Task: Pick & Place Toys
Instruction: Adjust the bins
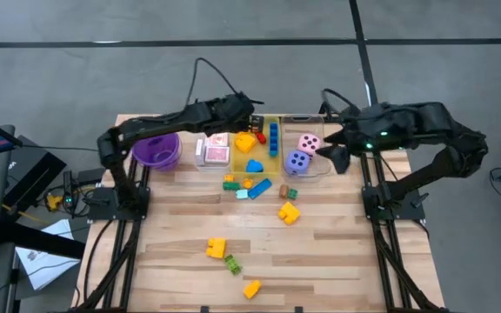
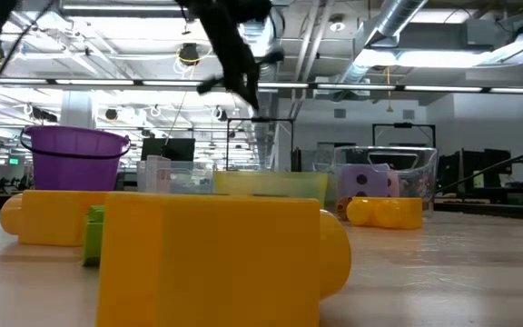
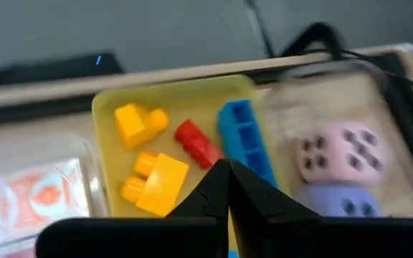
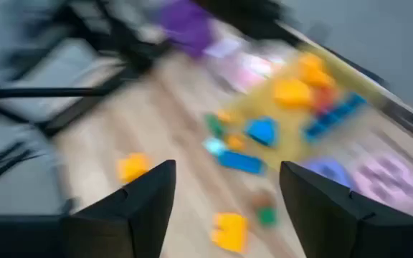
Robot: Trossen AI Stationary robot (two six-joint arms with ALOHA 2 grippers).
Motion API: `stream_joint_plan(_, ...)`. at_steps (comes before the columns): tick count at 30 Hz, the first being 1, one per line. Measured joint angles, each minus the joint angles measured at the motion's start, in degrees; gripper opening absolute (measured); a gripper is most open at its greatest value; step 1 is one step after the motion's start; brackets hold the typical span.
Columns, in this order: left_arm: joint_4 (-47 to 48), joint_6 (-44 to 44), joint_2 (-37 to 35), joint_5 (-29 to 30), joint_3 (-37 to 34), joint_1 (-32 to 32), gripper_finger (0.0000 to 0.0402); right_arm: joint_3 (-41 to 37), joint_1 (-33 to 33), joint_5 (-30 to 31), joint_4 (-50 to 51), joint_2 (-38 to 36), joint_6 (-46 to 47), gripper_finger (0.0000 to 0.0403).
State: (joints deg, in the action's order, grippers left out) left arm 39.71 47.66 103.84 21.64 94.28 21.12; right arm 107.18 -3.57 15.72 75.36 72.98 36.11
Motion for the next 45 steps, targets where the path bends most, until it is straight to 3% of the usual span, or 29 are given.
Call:
stream_joint_plan(5,1.39,-6.95,-8.89,2.91,-1.57,-4.27,0.0,-0.06,4.35,2.8,6.75,4.06,6.89,0.0187)
stream_joint_plan(12,1.41,-8.26,-22.37,4.51,-9.57,-7.42,0.0,-0.43,14.1,5.81,15.0,13.81,5.53,0.0033)
stream_joint_plan(14,1.36,-8.24,-25.97,4.46,-11.82,-8.47,0.0,-2.54,16.82,5.28,13.96,14.68,4.18,0.0009)
stream_joint_plan(19,1.4,-6.91,-33.27,4.3,-17.3,-10.49,0.0,-10.6,24.36,4.71,14.51,14.05,4.83,0.0005)
stream_joint_plan(23,0.24,-3.74,-37.52,4.32,-21.69,-11.63,0.0,-19.19,29.53,1.09,7.83,11.29,4.99,0.0002)
stream_joint_plan(32,-2.85,-0.17,-39.77,3.51,-26.01,-14.47,0.0,-36.96,37.8,-2.69,-3.94,10.24,5.69,0.0001)
stream_joint_plan(45,-8.02,1.21,-39.76,4.04,-26.01,-18.15,0.0,-44.14,45.85,-5.31,-12.67,12.29,2.41,0.0)
